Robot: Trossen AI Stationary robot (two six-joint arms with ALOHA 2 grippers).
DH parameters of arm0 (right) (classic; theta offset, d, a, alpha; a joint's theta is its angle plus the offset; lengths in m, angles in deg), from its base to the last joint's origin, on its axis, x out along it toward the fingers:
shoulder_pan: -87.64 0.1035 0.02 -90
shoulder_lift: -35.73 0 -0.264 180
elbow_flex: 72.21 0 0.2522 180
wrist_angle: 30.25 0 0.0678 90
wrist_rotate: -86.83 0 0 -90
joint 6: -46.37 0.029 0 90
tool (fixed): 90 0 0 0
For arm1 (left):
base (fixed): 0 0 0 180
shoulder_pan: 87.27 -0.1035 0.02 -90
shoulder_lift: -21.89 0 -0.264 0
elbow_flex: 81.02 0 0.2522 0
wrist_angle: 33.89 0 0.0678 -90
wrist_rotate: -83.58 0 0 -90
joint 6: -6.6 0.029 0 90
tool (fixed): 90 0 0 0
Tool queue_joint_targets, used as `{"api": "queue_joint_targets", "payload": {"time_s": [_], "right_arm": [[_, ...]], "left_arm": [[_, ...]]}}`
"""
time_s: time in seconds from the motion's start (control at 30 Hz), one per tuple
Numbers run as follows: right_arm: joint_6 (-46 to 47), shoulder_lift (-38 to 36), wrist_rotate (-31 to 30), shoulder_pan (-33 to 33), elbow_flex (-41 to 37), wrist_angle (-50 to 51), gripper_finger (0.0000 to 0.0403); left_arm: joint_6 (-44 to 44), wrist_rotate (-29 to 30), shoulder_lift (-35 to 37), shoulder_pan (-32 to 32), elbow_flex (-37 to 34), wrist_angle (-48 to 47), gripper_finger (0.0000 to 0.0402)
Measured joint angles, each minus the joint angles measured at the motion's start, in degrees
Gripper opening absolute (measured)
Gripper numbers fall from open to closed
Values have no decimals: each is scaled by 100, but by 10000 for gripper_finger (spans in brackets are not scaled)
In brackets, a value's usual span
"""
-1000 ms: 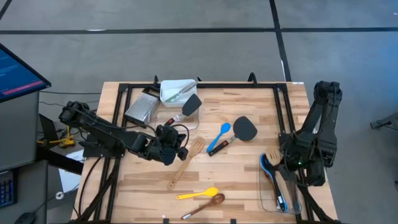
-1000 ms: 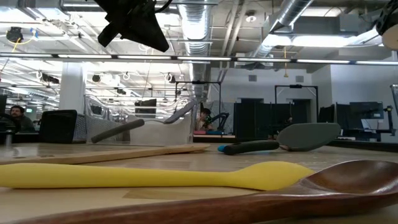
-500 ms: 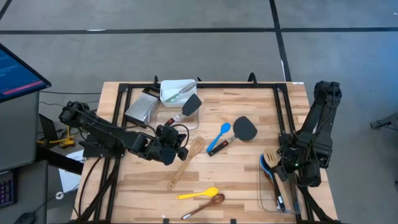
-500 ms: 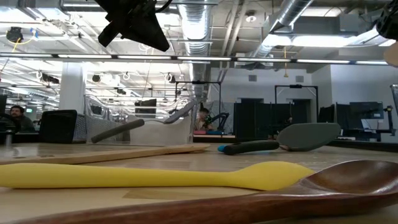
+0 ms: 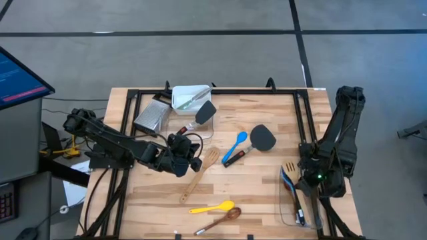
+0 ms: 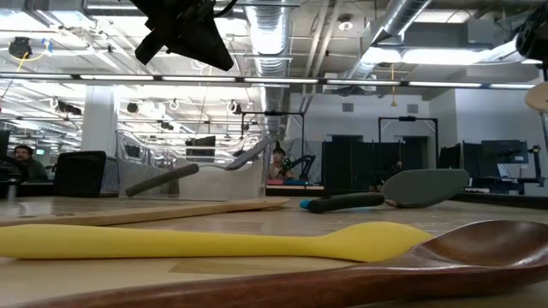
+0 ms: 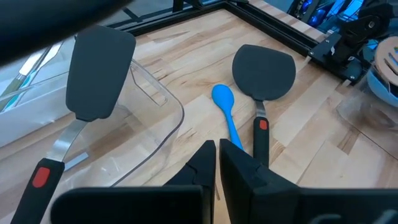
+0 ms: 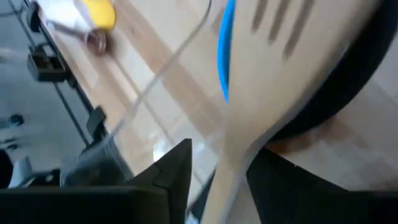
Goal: Pick & Place Kitchen Items
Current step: Put the right wooden slotted spatula into the right transparent bin, then put the solid turner spatula into the top transparent bin
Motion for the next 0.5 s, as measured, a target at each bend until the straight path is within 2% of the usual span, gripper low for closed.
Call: {"api": "queue_joint_targets", "payload": {"time_s": [0.23, 0.37, 0.5], "right_arm": [[-93, -1088, 203, -195, -5, 116, 162], [-176, -1679, 198, -358, -5, 330, 159], [-763, -2275, 177, -510, -5, 191, 149]], "left_arm": [[0, 0, 0, -1, 2, 0, 8], [0, -1, 0, 1, 2, 0, 8], [2, 0, 0, 1, 2, -2, 8]]}}
